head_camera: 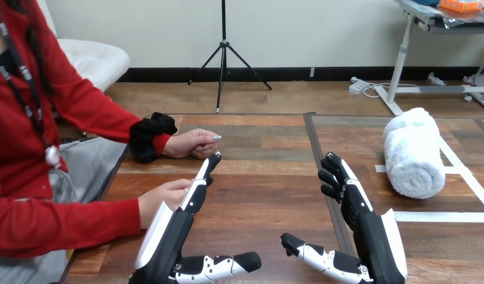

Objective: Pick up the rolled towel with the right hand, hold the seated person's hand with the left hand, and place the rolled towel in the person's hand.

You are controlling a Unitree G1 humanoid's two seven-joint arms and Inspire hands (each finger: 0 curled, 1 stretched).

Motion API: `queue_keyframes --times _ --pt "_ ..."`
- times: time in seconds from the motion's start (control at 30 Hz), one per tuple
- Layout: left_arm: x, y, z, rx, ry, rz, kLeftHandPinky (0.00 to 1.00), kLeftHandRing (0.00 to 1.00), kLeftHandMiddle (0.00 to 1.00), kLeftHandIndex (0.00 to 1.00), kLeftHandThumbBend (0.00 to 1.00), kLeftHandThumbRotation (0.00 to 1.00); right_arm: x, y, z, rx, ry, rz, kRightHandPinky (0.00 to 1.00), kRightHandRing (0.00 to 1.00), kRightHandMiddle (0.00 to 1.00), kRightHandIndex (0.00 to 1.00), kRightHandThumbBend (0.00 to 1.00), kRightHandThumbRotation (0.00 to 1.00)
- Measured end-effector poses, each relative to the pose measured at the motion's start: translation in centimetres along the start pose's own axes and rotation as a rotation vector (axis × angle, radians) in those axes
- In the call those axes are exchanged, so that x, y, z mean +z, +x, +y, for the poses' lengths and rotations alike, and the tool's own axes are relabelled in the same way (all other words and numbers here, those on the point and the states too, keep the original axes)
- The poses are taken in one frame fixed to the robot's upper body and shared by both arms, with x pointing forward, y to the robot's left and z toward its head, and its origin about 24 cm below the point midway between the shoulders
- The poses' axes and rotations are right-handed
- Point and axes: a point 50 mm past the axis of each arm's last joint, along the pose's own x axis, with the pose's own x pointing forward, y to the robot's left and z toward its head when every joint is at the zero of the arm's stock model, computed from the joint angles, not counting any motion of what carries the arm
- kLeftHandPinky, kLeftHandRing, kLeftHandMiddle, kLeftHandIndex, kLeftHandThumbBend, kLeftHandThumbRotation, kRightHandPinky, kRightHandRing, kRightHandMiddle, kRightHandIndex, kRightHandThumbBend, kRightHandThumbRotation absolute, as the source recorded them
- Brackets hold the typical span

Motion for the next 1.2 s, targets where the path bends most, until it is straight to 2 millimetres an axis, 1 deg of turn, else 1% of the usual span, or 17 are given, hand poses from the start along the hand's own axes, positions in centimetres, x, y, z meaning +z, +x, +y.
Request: queue_keyframes --times 1.2 --pt "-0.02 -0.01 0.14 -0.004 0.003 0.000 0.94 0.99 0.99 0.99 1.00 0.58 -0.05 0.02 0.14 0.004 -0.020 0.006 0.86 0.89 0.92 0.94 0.78 0.16"
